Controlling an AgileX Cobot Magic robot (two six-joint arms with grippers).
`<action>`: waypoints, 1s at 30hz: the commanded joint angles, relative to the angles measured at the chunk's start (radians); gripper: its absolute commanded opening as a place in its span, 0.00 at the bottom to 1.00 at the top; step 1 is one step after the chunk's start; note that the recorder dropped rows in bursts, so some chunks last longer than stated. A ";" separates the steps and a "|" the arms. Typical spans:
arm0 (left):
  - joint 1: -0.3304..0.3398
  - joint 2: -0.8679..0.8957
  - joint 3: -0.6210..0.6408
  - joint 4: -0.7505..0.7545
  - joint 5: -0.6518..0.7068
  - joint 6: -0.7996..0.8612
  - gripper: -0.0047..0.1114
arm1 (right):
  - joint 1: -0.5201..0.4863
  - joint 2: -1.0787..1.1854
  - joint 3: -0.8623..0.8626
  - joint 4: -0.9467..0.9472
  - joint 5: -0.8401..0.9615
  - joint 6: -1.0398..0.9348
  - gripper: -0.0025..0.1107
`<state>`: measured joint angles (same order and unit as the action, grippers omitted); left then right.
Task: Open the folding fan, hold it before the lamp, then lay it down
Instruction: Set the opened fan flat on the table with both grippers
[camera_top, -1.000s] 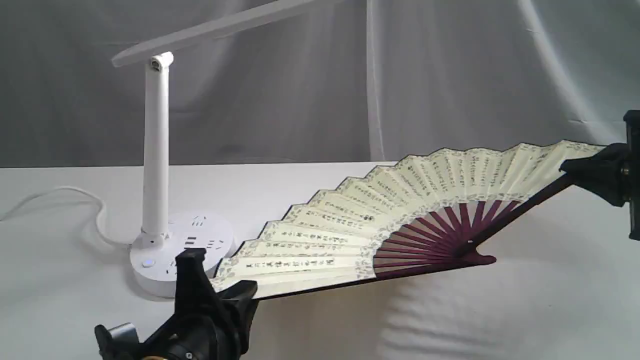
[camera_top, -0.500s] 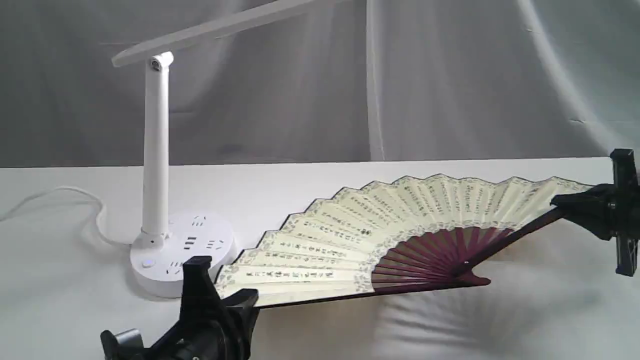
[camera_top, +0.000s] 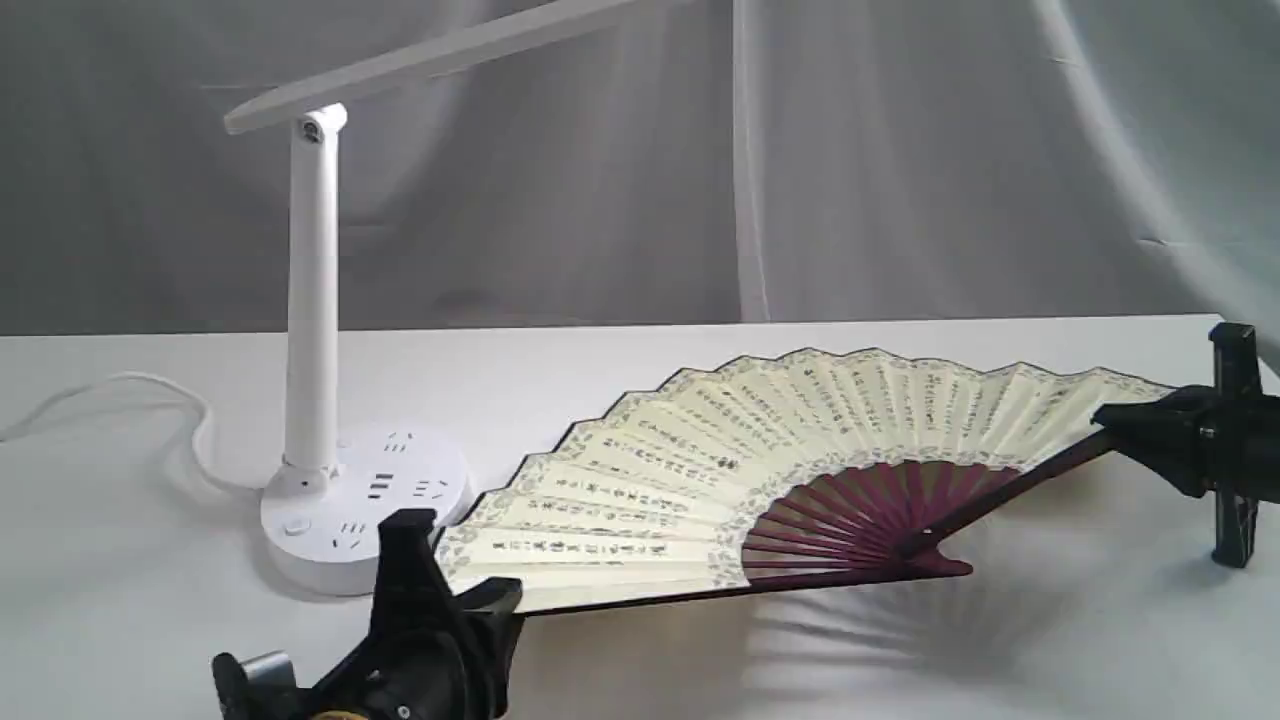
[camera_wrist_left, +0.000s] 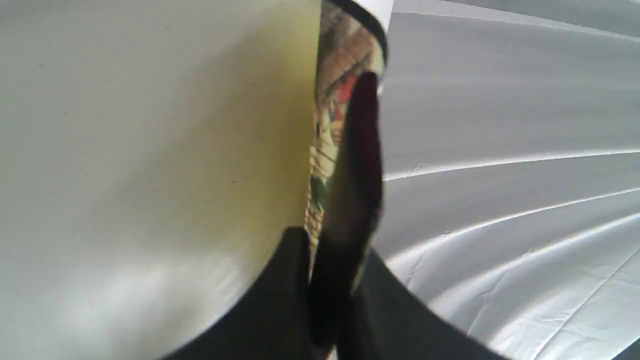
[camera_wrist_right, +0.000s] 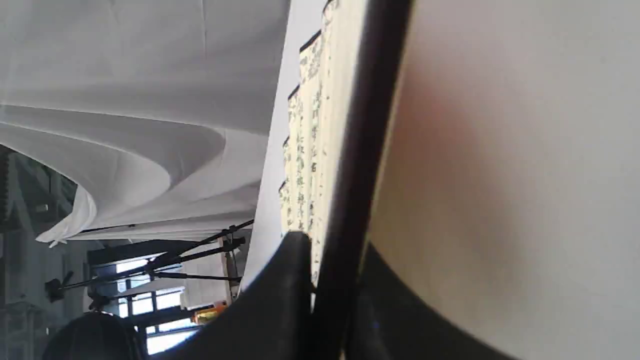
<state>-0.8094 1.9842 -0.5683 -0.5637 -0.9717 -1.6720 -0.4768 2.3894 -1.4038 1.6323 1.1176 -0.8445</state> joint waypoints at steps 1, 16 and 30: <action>0.008 0.023 -0.039 -0.021 -0.041 -0.005 0.04 | 0.000 0.013 -0.002 0.008 -0.055 -0.070 0.08; 0.008 0.061 -0.045 -0.047 -0.043 0.017 0.06 | -0.002 0.025 -0.002 -0.016 0.023 -0.065 0.56; 0.008 0.063 -0.041 -0.041 0.079 0.035 0.30 | -0.002 0.021 -0.002 -0.176 0.025 0.048 0.57</action>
<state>-0.8035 2.0459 -0.6101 -0.6049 -0.9105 -1.6458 -0.4768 2.4004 -1.4153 1.5340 1.1737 -0.8165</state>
